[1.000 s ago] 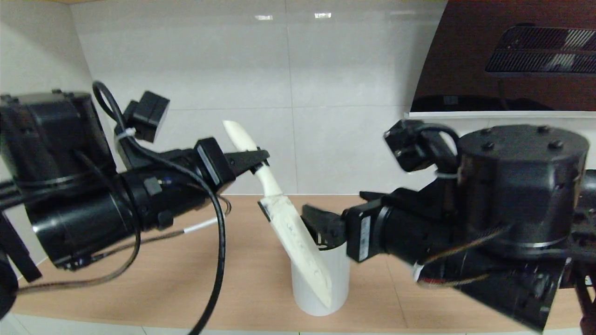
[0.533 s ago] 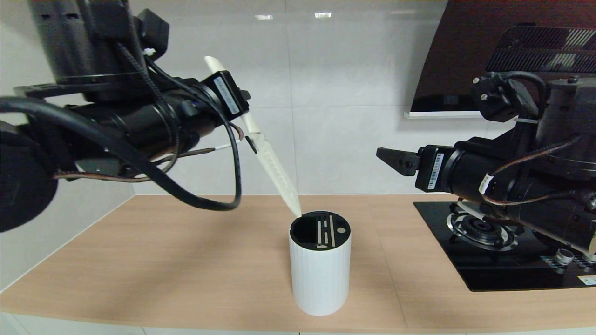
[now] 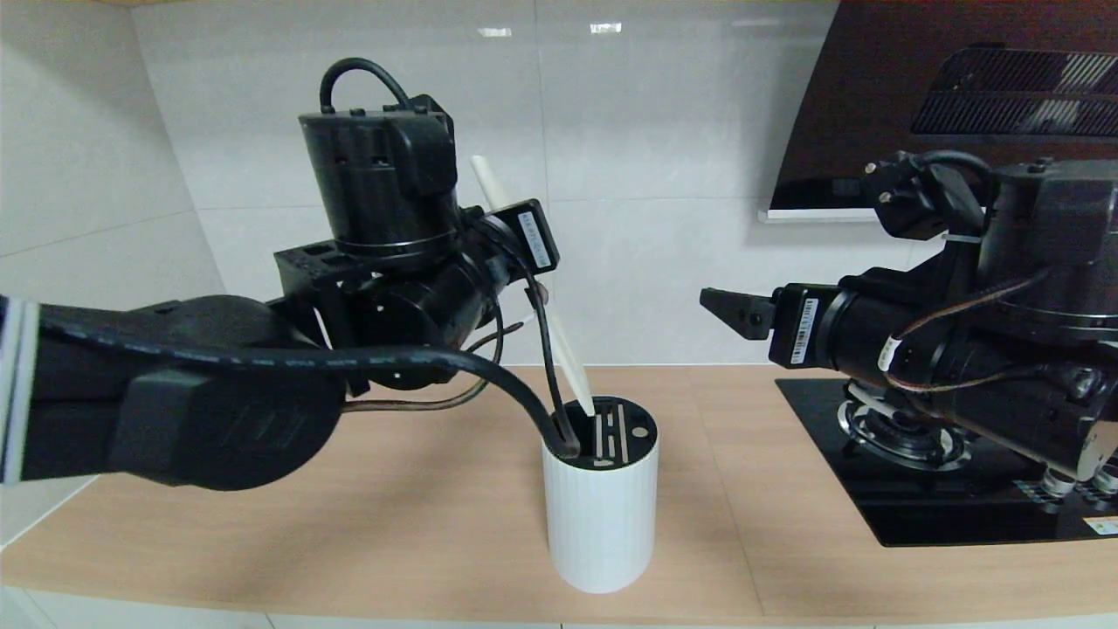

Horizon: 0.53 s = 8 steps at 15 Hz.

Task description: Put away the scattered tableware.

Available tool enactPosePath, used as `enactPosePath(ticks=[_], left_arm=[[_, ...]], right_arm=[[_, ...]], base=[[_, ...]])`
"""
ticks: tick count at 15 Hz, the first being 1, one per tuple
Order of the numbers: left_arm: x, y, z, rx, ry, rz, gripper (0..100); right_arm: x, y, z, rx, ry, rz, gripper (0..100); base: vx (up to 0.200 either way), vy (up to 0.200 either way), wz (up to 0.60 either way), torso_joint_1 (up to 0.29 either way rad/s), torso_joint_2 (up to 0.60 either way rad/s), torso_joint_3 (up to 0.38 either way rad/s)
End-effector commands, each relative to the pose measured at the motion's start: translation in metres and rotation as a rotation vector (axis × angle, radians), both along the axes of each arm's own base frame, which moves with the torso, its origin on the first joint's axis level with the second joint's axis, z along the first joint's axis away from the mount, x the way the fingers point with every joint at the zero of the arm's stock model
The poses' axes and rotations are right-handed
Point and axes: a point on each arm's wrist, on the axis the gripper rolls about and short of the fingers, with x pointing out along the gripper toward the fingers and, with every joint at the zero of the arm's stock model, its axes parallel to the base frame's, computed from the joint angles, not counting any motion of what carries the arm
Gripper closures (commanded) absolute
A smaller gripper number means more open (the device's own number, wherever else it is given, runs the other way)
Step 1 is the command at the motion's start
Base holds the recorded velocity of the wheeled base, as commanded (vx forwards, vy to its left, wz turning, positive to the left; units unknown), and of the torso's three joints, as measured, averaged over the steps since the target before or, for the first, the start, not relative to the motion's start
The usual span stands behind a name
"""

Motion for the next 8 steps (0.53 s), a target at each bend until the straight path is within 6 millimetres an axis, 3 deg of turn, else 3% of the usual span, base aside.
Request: enactPosePath(ticks=[1,5,8], left_arm=[[0.005,-0.008,-0.029,0.094,-0.002,0.000,100],[0.014,-0.016,-0.048,0.168,-0.074,0.051,100],[0.016,-0.018,-0.051,0.180,-0.092,0.072,100]], right_arm=[[0.001,0.001,-0.002,-0.005,0.006,0.000,0],[0.002,0.002,-0.004,-0.010,0.012,0.000,0],[0.003,0.002,-0.005,-0.011,0.013,0.000,0]], base=[[0.000,0.000,0.00,0.000,0.00,0.000],[0.000,0.000,0.00,0.000,0.00,0.000],[0.000,0.000,0.00,0.000,0.00,0.000]])
